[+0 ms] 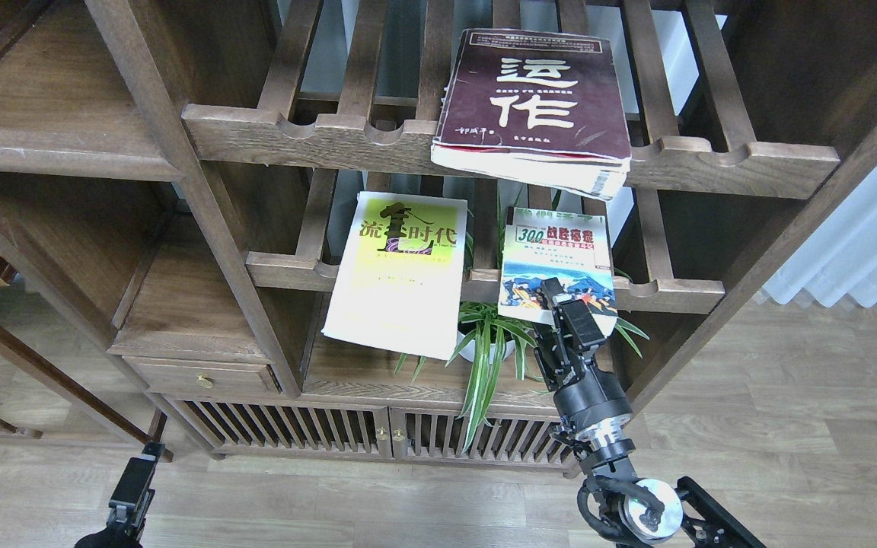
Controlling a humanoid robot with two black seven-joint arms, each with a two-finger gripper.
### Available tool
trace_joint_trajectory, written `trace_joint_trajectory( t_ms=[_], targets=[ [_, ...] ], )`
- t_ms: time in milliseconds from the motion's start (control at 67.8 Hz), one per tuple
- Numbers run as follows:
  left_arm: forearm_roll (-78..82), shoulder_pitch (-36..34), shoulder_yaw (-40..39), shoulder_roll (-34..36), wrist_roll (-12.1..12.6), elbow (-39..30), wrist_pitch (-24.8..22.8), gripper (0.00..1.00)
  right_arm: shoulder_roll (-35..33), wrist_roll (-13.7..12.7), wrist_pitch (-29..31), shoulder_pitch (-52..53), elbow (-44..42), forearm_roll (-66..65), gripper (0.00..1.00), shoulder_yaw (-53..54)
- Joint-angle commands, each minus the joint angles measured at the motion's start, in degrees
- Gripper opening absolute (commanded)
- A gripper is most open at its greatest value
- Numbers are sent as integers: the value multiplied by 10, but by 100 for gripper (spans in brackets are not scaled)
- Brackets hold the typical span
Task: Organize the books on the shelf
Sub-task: 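Grasp the colourful landscape-cover book with the right gripper and pull it off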
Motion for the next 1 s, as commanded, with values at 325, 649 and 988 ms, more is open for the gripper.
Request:
trace_joint_trajectory(
  t_ms=[325,649,988],
  targets=[
    [-6,1,-2,-2,-1,16,0,100,0,-3,0,5,-6,19,3,1],
    [-3,-2,24,-8,5,13,0,100,0,-2,0,-64,62,33,3,2],
    [-4,-4,20,-8,4,6,0,100,0,-3,0,-179,105,38,3,4]
  ],
)
